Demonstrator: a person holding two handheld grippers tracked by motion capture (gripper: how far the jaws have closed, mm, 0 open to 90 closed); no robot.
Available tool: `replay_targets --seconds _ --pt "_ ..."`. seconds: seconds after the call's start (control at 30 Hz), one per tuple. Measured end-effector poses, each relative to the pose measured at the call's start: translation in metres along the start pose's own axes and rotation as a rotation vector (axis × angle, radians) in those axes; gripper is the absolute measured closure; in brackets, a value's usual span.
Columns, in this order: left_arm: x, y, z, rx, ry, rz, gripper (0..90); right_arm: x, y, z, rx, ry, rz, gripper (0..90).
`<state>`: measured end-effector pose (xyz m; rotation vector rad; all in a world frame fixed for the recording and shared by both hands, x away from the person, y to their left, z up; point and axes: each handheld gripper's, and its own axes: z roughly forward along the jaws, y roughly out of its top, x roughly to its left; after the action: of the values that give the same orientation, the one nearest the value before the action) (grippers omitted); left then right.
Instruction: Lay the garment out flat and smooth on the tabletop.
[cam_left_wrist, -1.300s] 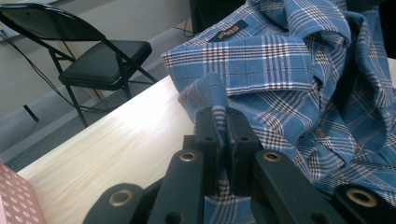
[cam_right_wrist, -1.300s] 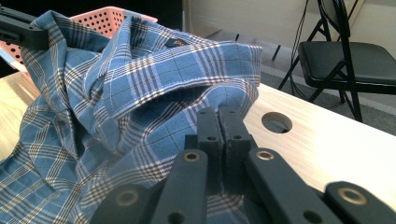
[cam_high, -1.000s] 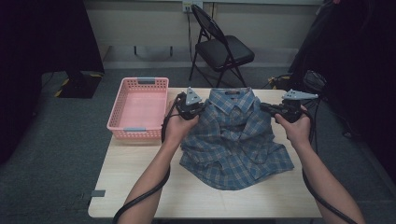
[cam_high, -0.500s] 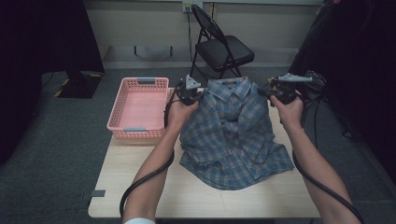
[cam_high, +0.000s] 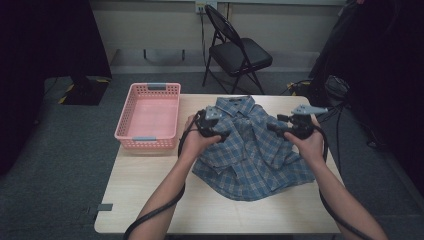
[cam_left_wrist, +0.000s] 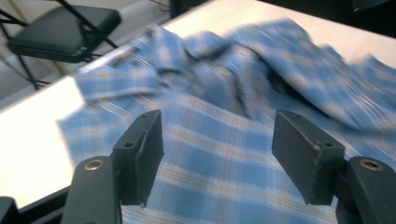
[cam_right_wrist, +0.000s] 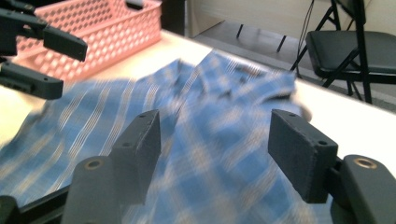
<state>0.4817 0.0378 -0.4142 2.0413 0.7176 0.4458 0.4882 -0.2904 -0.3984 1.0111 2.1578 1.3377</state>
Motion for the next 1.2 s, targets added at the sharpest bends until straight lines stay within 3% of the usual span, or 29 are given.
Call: replay_targets --seconds 0.23,0.3,0.37,0.53,0.83,1.2 --pt "-0.039 -0.034 -0.016 -0.007 -0.053 0.052 33.6 0.026 -0.056 -0.021 0.079 0.026 -0.019 32.8" --pt "-0.046 -0.043 -0.018 -0.009 -0.062 0.049 33.5 0.032 -0.068 -0.025 0.092 0.021 -0.028 32.8" --pt "-0.052 -0.053 -0.019 -0.001 -0.077 0.052 33.6 0.035 -0.078 -0.027 0.095 0.023 -0.007 32.6" --pt "-0.060 -0.076 -0.013 0.047 -0.090 0.051 33.6 0.047 -0.099 -0.023 0.158 0.026 -0.021 32.4" --pt "-0.063 -0.095 -0.006 0.102 -0.096 0.068 28.7 0.057 -0.114 -0.013 0.225 0.008 -0.067 29.1" --pt "-0.065 -0.097 0.000 0.142 -0.110 0.085 19.8 0.059 -0.118 -0.010 0.221 -0.001 -0.077 27.2"
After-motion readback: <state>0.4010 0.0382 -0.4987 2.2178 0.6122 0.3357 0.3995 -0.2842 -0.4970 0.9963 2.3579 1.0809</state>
